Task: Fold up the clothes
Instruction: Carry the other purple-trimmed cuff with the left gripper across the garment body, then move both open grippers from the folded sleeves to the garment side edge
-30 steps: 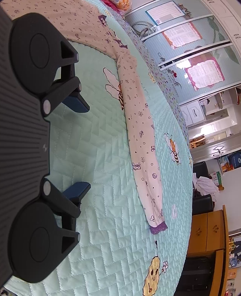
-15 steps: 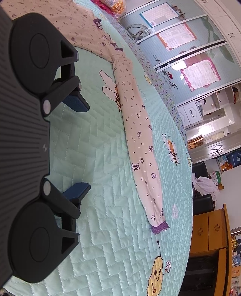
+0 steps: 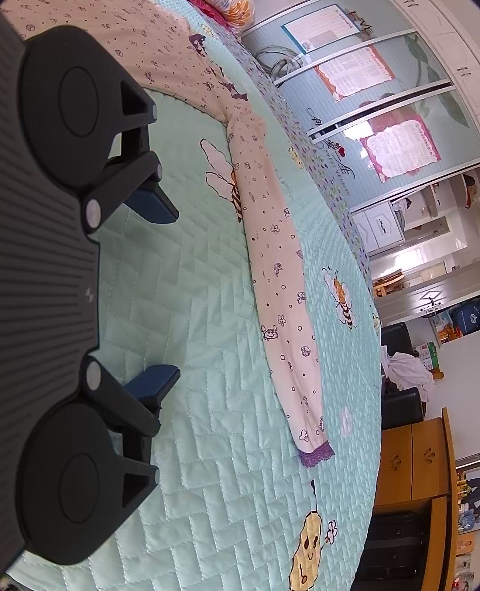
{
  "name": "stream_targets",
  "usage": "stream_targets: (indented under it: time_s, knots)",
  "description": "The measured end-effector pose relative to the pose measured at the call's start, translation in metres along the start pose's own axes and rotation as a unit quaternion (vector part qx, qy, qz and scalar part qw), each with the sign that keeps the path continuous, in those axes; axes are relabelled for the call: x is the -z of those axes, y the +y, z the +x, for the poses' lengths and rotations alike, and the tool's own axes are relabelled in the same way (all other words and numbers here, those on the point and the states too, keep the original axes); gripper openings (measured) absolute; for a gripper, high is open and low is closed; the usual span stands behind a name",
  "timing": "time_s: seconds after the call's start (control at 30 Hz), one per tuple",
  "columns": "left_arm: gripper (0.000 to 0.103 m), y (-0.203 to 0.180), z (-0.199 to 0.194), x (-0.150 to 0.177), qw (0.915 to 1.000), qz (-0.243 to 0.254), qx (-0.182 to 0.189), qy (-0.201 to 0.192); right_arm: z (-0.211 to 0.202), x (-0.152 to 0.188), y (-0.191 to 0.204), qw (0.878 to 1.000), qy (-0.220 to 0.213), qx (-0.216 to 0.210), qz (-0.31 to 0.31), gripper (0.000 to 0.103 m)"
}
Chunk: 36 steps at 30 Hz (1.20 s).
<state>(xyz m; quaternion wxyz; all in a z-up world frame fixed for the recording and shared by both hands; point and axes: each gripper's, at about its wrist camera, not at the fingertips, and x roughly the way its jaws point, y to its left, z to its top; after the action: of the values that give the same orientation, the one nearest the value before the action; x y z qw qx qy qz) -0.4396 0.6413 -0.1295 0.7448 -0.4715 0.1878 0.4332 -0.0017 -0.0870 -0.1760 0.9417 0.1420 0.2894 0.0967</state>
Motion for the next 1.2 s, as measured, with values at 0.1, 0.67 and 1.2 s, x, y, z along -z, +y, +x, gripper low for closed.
stream_targets:
  time_s: [0.1,0.67,1.2]
  knots:
    - [0.029,-0.015,0.014,-0.002,0.9995,0.027,-0.008,0.011,0.0,0.0,0.0,1.0,0.0,0.001,-0.001,0.083]
    - [0.01,0.001,0.024,-0.027,0.9971,0.047,-0.049,-0.034,0.001,0.0,0.002,1.0,0.0,0.005,-0.008,0.084]
    - [0.06,-0.018,-0.072,0.019,0.9955,0.012,0.001,-0.094,0.001,0.0,0.001,1.0,-0.002,0.001,-0.002,0.084]
